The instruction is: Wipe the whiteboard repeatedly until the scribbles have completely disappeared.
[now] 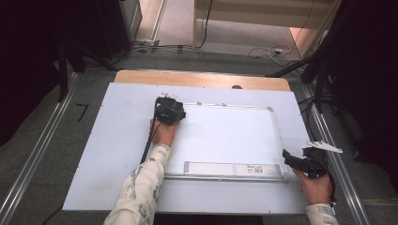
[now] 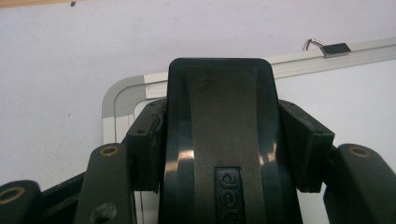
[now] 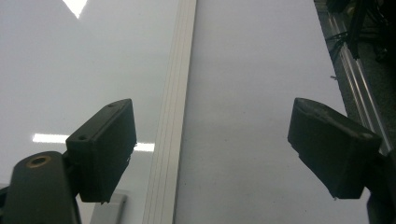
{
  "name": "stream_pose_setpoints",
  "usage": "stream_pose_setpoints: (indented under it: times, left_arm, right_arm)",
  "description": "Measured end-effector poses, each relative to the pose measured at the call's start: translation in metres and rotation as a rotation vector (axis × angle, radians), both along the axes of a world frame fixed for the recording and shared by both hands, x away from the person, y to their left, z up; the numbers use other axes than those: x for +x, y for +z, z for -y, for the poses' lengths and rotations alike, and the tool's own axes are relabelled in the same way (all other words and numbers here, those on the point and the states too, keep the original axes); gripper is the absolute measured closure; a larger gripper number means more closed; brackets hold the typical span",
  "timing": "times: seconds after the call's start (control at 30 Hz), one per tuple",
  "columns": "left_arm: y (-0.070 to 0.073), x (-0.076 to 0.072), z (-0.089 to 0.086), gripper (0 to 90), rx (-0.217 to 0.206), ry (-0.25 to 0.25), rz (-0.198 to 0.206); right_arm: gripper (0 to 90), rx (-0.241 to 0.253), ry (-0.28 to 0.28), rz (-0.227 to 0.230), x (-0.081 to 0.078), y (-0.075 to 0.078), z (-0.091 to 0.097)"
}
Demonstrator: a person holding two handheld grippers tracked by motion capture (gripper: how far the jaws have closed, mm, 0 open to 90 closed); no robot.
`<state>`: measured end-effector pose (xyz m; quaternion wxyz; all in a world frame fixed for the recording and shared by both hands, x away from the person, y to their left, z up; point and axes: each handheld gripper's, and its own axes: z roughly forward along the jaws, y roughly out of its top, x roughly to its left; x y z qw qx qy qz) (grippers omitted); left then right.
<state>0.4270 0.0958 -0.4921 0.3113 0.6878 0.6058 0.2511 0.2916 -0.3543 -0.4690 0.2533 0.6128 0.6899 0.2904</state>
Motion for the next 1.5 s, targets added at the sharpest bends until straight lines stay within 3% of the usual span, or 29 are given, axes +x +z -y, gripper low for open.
stream_pose_setpoints:
  times: [0.47,0.87,1.13,1.5]
  left_arm:
    - [-0.001,-0.033,0.013,41.4,0.002,-0.016,-0.001]
    - [-0.002,-0.056,0.020,41.5,-0.005,0.008,-0.002]
    - [-0.001,-0.060,0.018,41.5,-0.025,-0.013,-0.004]
    - [-0.002,-0.063,0.022,41.5,-0.004,0.001,0.004]
  right_arm:
    - [14.1,-0.011,0.011,-0.002,0.002,0.000,-0.005]
    - [14.1,-0.013,0.012,-0.003,0.002,0.000,-0.006]
    - [14.1,-0.011,0.011,-0.001,0.002,0.000,-0.006]
    - [14.1,-0.011,0.012,-0.003,0.002,0.000,-0.007]
